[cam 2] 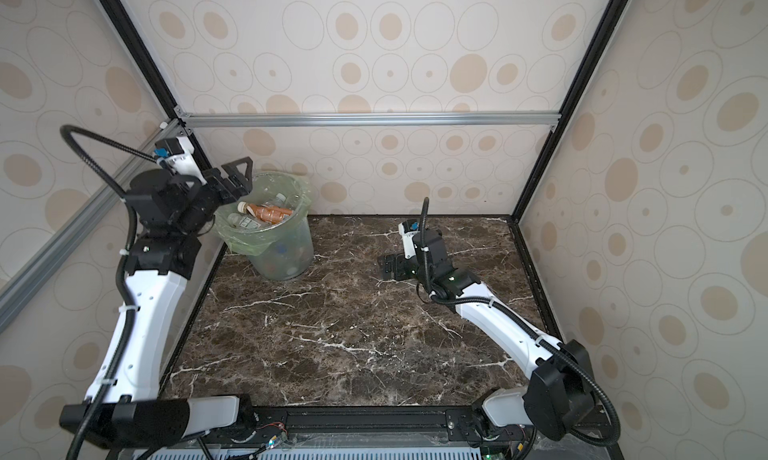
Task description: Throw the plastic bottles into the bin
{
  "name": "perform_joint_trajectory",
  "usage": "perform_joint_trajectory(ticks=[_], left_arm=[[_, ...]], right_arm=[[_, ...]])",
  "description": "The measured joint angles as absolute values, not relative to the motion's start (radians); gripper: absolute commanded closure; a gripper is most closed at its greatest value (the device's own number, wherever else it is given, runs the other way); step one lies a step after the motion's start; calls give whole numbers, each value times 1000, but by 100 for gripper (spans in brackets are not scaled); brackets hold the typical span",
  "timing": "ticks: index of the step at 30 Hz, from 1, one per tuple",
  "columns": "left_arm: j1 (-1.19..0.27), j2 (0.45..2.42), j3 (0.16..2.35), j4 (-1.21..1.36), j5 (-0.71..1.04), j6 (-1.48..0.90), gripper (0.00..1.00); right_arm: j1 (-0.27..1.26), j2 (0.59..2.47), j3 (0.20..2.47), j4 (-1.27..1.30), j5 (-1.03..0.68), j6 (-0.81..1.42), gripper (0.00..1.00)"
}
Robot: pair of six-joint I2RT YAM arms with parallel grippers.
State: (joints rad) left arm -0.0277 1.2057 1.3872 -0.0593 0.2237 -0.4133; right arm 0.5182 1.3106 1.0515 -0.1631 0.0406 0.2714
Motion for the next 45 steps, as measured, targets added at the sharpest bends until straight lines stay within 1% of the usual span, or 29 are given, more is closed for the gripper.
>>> perform_joint_trajectory(ticks=[2, 4, 7, 10, 13, 16, 18, 20, 25, 28, 30, 32, 36, 41, 45], left_arm=[[-106, 1111, 1158, 69, 166, -348, 1], [-178, 1056, 940, 197, 116, -299, 1], [-221, 1055, 644, 375, -33, -255, 1], [-234, 1092, 446, 449, -221, -232, 1], [-234, 1179, 390, 557, -402, -192, 1], [-219, 1253, 337, 746, -489, -157, 1], [-207, 1313, 328, 826, -514, -128, 1], [-186, 1349, 306, 925, -508, -93, 1], [-154, 1371, 260, 1074, -481, -43, 1], [-154, 1465, 157, 1291, -447, -16, 1], [-147, 1538, 113, 1357, -420, -10, 1], [-123, 1588, 133, 1351, -387, -12, 1], [-77, 1588, 191, 1353, -330, -23, 1], [-76, 1588, 196, 1367, -304, -22, 1], [-80, 1588, 197, 1367, -295, -22, 1]], right_arm=[[477, 1252, 991, -168, 152, 270, 0], [422, 1191, 915, -157, 274, 265, 0], [371, 1129, 777, -86, 427, 236, 1], [363, 1127, 631, 16, 535, 193, 1], [362, 1168, 523, 132, 607, 142, 0], [357, 1228, 459, 270, 649, 86, 0], [354, 1268, 435, 364, 656, 47, 0], [349, 1298, 412, 454, 652, 22, 0], [313, 1341, 365, 638, 607, -18, 0], [296, 1378, 361, 718, 583, -47, 0], [292, 1390, 354, 765, 564, -65, 0], [283, 1409, 336, 834, 540, -78, 0], [231, 1519, 293, 999, 504, -83, 1], [138, 1555, 271, 1060, 423, -36, 2], [101, 1550, 303, 1004, 378, 1, 2]])
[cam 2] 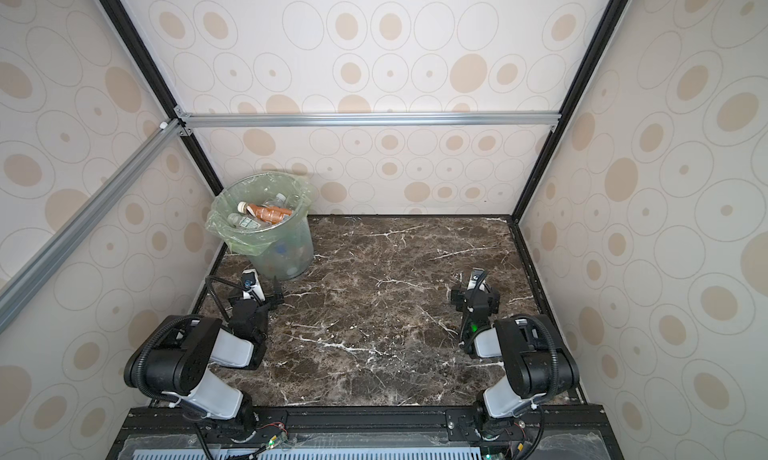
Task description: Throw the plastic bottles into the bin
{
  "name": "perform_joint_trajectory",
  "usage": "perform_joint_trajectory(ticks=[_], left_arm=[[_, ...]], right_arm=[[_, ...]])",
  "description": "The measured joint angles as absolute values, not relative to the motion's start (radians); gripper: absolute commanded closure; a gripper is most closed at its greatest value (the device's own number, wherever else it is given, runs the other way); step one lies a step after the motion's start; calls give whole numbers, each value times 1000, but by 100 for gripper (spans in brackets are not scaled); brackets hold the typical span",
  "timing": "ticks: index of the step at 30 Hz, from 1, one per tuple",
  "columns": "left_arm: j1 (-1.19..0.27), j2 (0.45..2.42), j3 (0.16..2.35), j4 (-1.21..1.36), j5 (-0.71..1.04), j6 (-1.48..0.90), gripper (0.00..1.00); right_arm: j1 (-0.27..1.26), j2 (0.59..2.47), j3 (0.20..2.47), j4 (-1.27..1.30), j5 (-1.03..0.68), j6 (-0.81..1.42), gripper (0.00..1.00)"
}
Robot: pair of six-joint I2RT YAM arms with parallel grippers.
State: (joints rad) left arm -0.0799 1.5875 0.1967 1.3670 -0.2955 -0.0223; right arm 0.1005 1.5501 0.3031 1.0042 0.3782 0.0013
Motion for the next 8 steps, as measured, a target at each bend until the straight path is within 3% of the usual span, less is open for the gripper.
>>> perform_joint_trajectory(ticks=[8], left_arm=[[-80, 1588, 202, 1362, -289, -22, 1]], right_arm=[[95, 1548, 376, 912, 337, 20, 0]])
